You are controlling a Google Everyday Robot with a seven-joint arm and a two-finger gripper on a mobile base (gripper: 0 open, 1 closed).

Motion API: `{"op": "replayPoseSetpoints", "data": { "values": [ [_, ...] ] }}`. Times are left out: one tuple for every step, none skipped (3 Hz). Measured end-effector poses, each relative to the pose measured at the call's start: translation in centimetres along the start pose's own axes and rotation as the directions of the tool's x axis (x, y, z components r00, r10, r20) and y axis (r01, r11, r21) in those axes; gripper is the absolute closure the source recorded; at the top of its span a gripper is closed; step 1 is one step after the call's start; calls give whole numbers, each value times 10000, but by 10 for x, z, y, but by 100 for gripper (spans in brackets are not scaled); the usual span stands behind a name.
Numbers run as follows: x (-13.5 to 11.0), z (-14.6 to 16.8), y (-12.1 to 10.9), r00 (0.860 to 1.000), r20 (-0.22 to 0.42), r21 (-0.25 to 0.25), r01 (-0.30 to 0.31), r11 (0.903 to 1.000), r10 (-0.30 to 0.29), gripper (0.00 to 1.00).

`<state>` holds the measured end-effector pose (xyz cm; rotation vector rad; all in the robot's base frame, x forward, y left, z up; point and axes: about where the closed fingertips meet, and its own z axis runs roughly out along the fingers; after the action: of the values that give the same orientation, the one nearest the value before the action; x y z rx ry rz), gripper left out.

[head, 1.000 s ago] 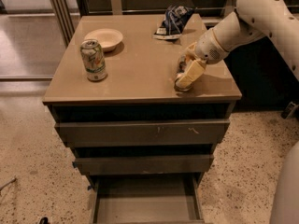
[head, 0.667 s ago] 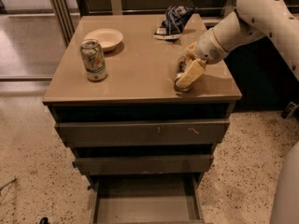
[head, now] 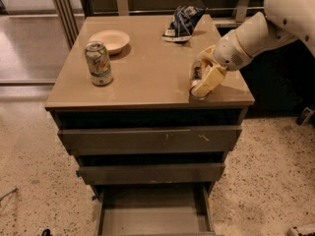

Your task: Place orange can into bottom drawer

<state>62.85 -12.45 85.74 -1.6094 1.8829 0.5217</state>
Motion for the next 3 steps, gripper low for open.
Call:
{"op": "replayPoseSetpoints", "data": {
  "values": [
    [-4,-37,58,9991,368,109,208,9997,-212,100],
    [-6,-35,56,9989,384,94,248,9996,-252,100],
    [-18,-42,69,9970,502,6,583,9983,-582,100]
  ]
}}
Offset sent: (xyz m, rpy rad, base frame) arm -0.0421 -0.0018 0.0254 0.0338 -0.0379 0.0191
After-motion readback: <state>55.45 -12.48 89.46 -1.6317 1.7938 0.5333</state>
